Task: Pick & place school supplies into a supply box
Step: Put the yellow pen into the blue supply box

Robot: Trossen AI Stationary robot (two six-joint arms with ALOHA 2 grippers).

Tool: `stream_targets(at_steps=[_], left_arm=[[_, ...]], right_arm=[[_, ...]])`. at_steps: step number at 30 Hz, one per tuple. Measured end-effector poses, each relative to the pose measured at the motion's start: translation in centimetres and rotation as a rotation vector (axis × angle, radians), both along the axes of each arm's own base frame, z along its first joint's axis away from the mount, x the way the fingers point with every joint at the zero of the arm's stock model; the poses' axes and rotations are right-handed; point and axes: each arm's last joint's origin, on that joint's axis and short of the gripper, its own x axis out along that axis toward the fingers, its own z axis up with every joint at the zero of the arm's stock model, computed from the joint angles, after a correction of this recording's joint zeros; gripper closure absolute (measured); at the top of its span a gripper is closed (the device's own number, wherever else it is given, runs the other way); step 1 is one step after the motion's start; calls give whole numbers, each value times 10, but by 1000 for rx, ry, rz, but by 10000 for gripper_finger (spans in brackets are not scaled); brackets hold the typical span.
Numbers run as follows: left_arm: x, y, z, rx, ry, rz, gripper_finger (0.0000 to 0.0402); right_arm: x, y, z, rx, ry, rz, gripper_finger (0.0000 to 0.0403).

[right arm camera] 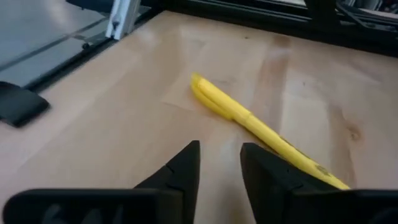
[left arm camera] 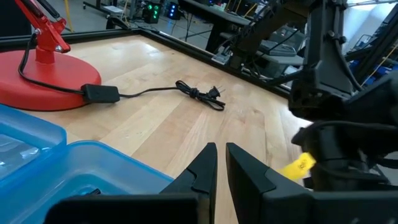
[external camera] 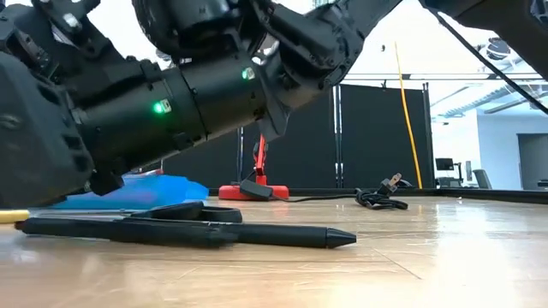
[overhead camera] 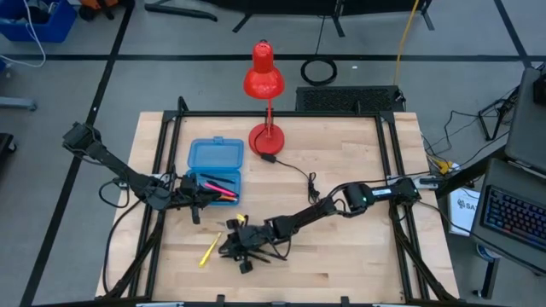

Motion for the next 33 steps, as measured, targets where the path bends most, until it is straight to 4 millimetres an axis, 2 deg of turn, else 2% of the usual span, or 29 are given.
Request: stream_targets(at_steps=[7, 10, 15, 19, 24, 27, 33], left_arm=[[0, 0, 0, -2, 0, 0, 364], [0, 0, 0, 0, 0, 0, 364], [0, 0, 0, -8, -1, -15, 364], [0, -1, 1, -7, -4, -16, 364], [0, -1, 1, -4, -9, -17, 364], [0, -1, 1, -4, -10, -17, 364], [0, -1, 1, -4, -10, -16, 364]], right_arm=[[3, -12, -1, 3, 10, -4, 262], [3, -13, -1, -51, -9, 19, 257], [6, -18, 1, -71, -45, 72, 261], [9, -29, 4, -54, -64, 50, 268], [15, -52, 6, 107, -32, 78, 270], [17, -63, 6, 130, -17, 74, 270], [16, -64, 6, 121, -26, 162, 271]])
